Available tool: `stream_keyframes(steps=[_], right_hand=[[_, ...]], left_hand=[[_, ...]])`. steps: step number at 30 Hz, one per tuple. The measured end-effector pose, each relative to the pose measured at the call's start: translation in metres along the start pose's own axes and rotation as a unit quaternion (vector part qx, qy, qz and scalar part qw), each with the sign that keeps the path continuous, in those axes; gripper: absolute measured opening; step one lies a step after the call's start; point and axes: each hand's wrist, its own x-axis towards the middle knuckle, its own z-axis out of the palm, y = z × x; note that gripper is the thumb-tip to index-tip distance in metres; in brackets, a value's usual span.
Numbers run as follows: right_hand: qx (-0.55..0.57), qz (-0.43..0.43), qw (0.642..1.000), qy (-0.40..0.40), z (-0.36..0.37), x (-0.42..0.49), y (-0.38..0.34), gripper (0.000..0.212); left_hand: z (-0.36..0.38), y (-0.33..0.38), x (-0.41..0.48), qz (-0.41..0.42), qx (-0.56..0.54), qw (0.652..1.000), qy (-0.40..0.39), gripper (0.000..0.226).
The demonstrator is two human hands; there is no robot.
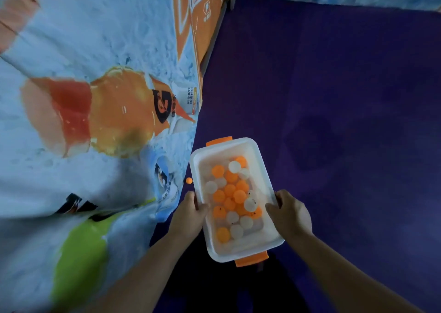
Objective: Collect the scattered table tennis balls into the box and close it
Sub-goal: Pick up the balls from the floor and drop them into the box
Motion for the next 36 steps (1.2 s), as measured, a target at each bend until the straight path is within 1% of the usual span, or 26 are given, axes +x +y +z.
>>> stream_keyframes(steps=[3, 5, 6, 9, 11, 12, 14, 15, 18, 20, 21, 23, 25, 27, 31, 33, 35, 36], right_hand=[[0.004, 0.029, 1.0, 0.009, 0.031, 0.043, 0.0, 0.009], [0.005, 0.052, 0.999, 0.005, 0.054, 0.075, 0.006, 0.01], [0.007, 0.066, 0.998, -0.001, 0.067, 0.093, 0.01, 0.012], [0.024, 0.101, 0.995, -0.002, 0.112, 0.149, 0.028, 0.018], [0.036, 0.11, 0.993, 0.002, 0.146, 0.186, 0.043, 0.019], [0.038, 0.109, 0.993, 0.005, 0.162, 0.204, 0.051, 0.017], [0.038, 0.1, 0.994, 0.009, 0.197, 0.239, 0.068, 0.013], [0.041, 0.095, 0.995, 0.01, 0.213, 0.255, 0.074, 0.013], [0.057, 0.08, 0.995, 0.013, 0.259, 0.299, 0.093, 0.012], [0.072, 0.065, 0.995, 0.02, 0.285, 0.323, 0.104, 0.012], [0.078, 0.056, 0.995, 0.025, 0.297, 0.335, 0.108, 0.012], [0.086, 0.048, 0.995, 0.031, 0.317, 0.354, 0.115, 0.011], [0.099, 0.051, 0.993, 0.033, 0.333, 0.369, 0.123, 0.012], [0.117, 0.056, 0.991, 0.034, 0.345, 0.379, 0.131, 0.012], [0.123, 0.062, 0.99, 0.037, 0.358, 0.385, 0.145, 0.012], [0.128, 0.074, 0.988, 0.041, 0.359, 0.383, 0.15, 0.012], [0.132, 0.089, 0.986, 0.046, 0.354, 0.378, 0.152, 0.012], [0.136, 0.095, 0.985, 0.048, 0.35, 0.376, 0.152, 0.012]], left_hand=[[0.014, -0.016, 0.057, -0.038, -0.037, 0.997, -0.047, 0.017], [0.029, -0.035, 0.095, -0.07, -0.061, 0.994, -0.054, 0.02], [0.037, -0.044, 0.114, -0.081, -0.051, 0.994, -0.052, 0.021], [0.065, -0.081, 0.174, -0.106, 0.012, 0.994, -0.037, 0.035], [0.086, -0.111, 0.215, -0.109, 0.063, 0.99, -0.056, 0.037], [0.096, -0.126, 0.236, -0.111, 0.086, 0.988, -0.064, 0.033], [0.118, -0.157, 0.279, -0.108, 0.11, 0.986, -0.065, 0.012], [0.128, -0.173, 0.302, -0.101, 0.114, 0.987, -0.057, 0.011], [0.157, -0.223, 0.371, -0.116, 0.148, 0.981, -0.042, 0.018], [0.175, -0.252, 0.413, -0.116, 0.177, 0.977, -0.035, 0.03], [0.182, -0.263, 0.43, -0.105, 0.192, 0.975, -0.034, 0.036], [0.194, -0.281, 0.46, -0.063, 0.268, 0.96, -0.041, 0.046], [0.206, -0.295, 0.483, -0.028, 0.342, 0.937, -0.059, 0.055], [0.221, -0.311, 0.497, -0.045, 0.358, 0.93, -0.065, 0.058], [0.244, -0.333, 0.506, -0.06, 0.406, 0.912, -0.014, 0.042], [0.249, -0.337, 0.5, -0.073, 0.4, 0.914, -0.01, 0.037], [0.251, -0.334, 0.488, -0.061, 0.391, 0.918, -0.018, 0.037], [0.251, -0.329, 0.482, -0.048, 0.37, 0.928, -0.006, 0.037]])
